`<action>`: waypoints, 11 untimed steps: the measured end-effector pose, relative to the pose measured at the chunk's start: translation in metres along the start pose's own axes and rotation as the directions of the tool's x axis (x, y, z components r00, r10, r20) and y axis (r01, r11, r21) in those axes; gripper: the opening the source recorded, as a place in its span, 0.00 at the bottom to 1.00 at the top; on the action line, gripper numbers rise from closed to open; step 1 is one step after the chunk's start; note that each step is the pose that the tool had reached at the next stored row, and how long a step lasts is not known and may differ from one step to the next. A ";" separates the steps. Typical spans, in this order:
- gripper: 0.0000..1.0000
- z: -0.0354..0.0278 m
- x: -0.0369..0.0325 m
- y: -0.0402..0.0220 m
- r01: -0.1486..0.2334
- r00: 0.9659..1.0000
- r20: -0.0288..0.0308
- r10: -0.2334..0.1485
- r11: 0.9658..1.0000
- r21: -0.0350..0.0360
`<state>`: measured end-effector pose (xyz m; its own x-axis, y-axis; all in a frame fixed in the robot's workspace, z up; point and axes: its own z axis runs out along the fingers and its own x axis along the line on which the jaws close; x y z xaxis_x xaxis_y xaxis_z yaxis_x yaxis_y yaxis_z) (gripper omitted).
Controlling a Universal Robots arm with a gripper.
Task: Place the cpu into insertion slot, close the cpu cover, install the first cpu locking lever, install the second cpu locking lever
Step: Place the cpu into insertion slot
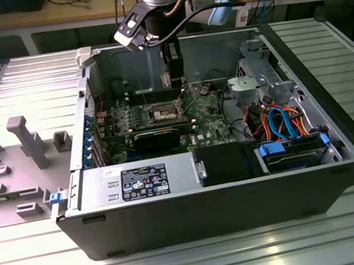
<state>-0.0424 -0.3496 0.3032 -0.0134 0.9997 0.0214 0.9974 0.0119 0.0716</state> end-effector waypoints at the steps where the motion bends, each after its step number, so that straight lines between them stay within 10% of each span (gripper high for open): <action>1: 0.54 0.0002 0.0001 0.0000 0.000 1.000 0.000 0.000 1.000 0.000; 11: 0.54 0.0005 0.0001 0.0000 0.000 1.000 0.000 0.000 1.000 0.000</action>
<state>-0.0424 -0.3495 0.3027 -0.0134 0.9997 0.0214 0.9974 0.0118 0.0715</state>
